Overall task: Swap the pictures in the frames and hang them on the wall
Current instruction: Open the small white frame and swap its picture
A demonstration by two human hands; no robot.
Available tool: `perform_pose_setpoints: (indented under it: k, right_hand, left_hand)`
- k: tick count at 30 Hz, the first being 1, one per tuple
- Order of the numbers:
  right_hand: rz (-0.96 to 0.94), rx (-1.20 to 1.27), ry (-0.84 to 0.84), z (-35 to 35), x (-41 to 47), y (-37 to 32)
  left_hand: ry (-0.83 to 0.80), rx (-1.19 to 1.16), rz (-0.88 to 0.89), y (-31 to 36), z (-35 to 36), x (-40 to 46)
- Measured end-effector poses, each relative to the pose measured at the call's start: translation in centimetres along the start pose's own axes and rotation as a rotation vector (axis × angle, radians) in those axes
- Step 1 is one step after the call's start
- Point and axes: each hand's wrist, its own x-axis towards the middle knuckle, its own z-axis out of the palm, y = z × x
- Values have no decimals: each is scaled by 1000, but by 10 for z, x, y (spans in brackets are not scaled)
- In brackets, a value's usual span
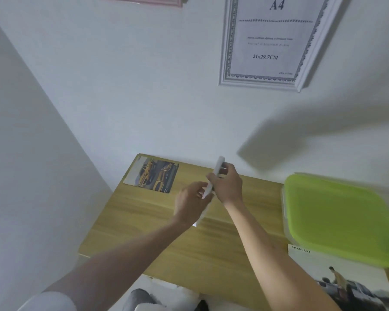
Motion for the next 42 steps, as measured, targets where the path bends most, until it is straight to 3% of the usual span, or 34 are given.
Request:
perform_pose_setpoints:
  k: [6, 10, 13, 16, 20, 26, 32, 35, 39, 42]
  right_hand:
    - [121, 184, -20, -25, 13, 16]
    - [156, 226, -68, -46, 12, 30]
    - [173, 250, -108, -53, 13, 40]
    - [171, 247, -129, -52, 16, 48]
    - [137, 142, -58, -36, 17, 59]
    - [-59, -209, 68, -6, 6, 71]
    - [-112, -354, 37, 26, 9, 85]
    - [-32, -343, 5, 33, 11, 84]
    - [118, -266, -36, 33, 17, 81]
    - [197, -225, -36, 33, 24, 84]
  left_hand:
    - [-19, -23, 164, -14, 15, 10]
    - [31, 49, -40, -26, 3, 29]
    - [-65, 57, -229, -42, -7, 44]
    - [-184, -27, -273, -54, -15, 56]
    - [-230, 7, -175, -63, -22, 56]
    - [-296, 189, -67, -66, -36, 51]
    - [-340, 236, -155, -83, -42, 54]
    - [-372, 249, -220, -87, -40, 57]
    - [-367, 75, -378, -96, -43, 57]
    - [-351, 15, -403, -106, -42, 58]
